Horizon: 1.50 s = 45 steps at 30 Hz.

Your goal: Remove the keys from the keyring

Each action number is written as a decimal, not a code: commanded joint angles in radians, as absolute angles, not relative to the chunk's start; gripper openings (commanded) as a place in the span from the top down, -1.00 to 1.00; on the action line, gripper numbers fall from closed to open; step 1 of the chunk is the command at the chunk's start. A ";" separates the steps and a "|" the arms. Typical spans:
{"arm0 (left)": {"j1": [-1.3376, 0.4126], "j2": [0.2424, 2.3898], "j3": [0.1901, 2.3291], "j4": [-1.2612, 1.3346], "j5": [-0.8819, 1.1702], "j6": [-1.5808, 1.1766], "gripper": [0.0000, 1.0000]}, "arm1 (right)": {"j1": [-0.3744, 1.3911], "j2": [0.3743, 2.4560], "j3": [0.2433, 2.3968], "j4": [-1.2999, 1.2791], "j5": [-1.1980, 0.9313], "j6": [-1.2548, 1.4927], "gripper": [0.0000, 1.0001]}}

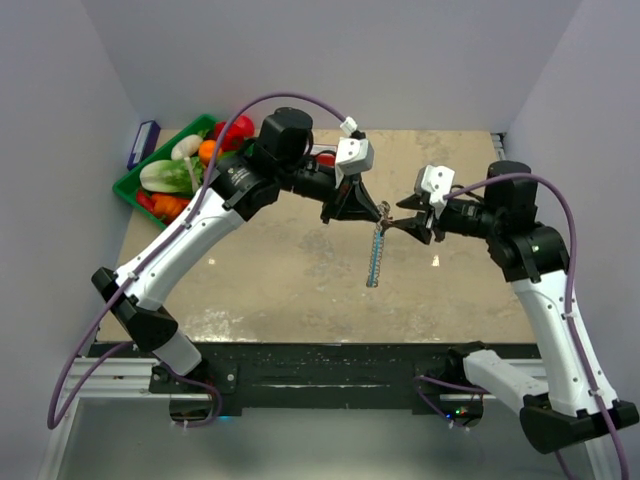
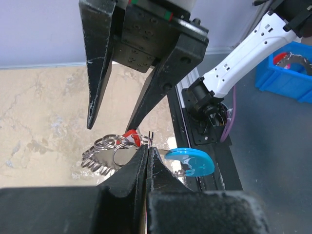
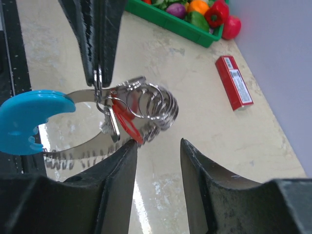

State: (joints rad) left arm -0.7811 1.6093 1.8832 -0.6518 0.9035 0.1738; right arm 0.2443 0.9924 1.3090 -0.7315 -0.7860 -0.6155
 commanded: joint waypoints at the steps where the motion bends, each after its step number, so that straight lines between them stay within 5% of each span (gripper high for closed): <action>1: -0.775 1.560 1.910 -0.598 0.971 0.161 1.00 | 0.236 0.997 1.365 -0.758 -0.926 -0.647 0.14; 15: -0.752 1.537 1.893 -0.592 0.989 0.163 1.00 | 0.198 1.016 1.471 -1.029 -0.934 -0.914 0.17; 23: -0.747 1.536 1.864 -0.565 0.992 0.150 1.00 | 0.196 1.014 1.562 -1.083 -1.132 -0.920 0.23; 36: -0.744 1.551 1.830 -0.511 1.026 0.092 1.00 | 0.195 1.040 1.347 -0.534 -1.281 -0.447 0.43; 45: -0.742 1.557 1.830 -0.511 1.023 0.094 1.00 | 0.193 1.048 1.367 -0.502 -1.315 -0.397 0.46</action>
